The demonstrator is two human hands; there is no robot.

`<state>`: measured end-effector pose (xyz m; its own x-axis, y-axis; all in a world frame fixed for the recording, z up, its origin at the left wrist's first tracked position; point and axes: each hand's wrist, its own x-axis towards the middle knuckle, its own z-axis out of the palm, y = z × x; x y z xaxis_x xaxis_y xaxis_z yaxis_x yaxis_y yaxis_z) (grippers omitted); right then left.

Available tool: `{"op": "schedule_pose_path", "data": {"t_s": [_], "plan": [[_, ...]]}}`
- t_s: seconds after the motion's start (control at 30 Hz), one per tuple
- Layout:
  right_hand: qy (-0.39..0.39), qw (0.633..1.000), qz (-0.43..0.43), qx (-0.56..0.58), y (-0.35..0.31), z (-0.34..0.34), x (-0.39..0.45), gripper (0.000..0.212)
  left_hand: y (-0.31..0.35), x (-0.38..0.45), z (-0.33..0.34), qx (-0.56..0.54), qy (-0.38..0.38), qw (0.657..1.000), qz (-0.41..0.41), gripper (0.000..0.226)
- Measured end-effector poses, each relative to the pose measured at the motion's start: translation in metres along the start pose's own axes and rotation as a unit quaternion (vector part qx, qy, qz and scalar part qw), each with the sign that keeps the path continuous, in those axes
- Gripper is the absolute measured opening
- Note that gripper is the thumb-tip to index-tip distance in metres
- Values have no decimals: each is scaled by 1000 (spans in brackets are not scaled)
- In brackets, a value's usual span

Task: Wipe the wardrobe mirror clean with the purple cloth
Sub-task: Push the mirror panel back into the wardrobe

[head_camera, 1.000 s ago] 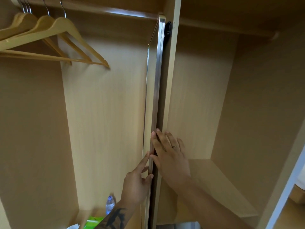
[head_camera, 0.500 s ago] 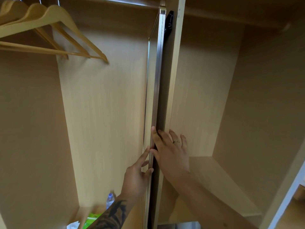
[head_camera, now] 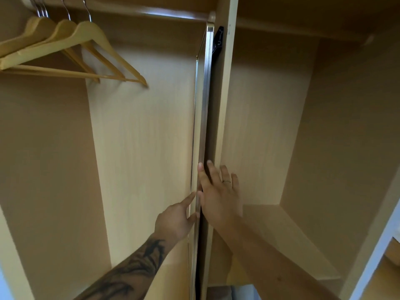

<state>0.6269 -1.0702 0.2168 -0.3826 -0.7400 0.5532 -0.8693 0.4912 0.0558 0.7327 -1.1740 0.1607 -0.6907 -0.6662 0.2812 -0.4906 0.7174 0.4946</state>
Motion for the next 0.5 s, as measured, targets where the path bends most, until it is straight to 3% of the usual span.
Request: {"op": "schedule_pose_path", "data": {"t_s": [0.2,0.37,0.5], "plan": [[-39,999,-22,-9,-3,-25,-8,72,3,-27,-18,107,-26,994,13,74],[-106,994,-36,13,0,-46,-16,74,-4,-57,-36,205,-93,974,-23,73],[-135,989,-44,44,0,-54,-36,75,-4,-80,-53,235,-79,968,-42,71]]}}
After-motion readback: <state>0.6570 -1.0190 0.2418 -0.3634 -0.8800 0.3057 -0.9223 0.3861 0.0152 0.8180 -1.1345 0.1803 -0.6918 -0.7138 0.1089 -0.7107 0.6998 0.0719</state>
